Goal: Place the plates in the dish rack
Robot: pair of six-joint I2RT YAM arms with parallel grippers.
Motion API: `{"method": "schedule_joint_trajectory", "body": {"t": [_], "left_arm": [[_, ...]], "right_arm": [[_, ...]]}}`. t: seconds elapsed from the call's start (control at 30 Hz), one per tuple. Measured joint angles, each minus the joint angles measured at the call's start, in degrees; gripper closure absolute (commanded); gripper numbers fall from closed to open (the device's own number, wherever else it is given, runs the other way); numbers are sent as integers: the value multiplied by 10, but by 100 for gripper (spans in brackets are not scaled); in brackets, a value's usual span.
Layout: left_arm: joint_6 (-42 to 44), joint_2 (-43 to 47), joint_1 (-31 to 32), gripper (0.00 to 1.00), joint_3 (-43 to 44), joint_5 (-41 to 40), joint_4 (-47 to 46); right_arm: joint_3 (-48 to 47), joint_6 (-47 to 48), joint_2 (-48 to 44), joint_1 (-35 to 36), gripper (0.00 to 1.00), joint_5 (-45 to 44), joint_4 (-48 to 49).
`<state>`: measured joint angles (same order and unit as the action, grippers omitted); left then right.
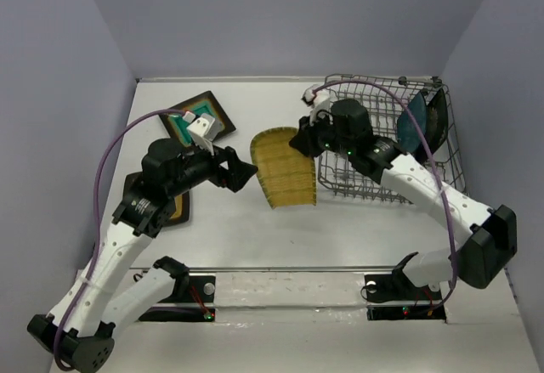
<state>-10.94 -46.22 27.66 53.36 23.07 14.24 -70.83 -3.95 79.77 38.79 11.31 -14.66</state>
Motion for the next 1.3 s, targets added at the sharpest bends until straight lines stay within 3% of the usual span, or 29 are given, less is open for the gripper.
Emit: {"method": "schedule_joint_trajectory", "body": {"t": [0.27,0.43,0.67,0.97,1.13,1.3], "left_arm": [[-23,60,0,1,-82,-28,-57],[-22,58,0,1,-89,-32,-63],[-17,71,-1,1,-89,-34,-68],[-16,55,0,1,-89,-77,-59],[-16,56,9,1,-89,-86,-57],[-16,55,12,1,-89,-88,-56]], "right_arm": [[35,-38,-104,-149,93,-333,85],[81,-8,-89,-207,93,-507,179],[82,79,42,-257,93,-616,306],[99,306,150,-265,93,-708,620],[118,352,175,-265,93,-728,685],[134,339,182,-265,93,-727,690]]}}
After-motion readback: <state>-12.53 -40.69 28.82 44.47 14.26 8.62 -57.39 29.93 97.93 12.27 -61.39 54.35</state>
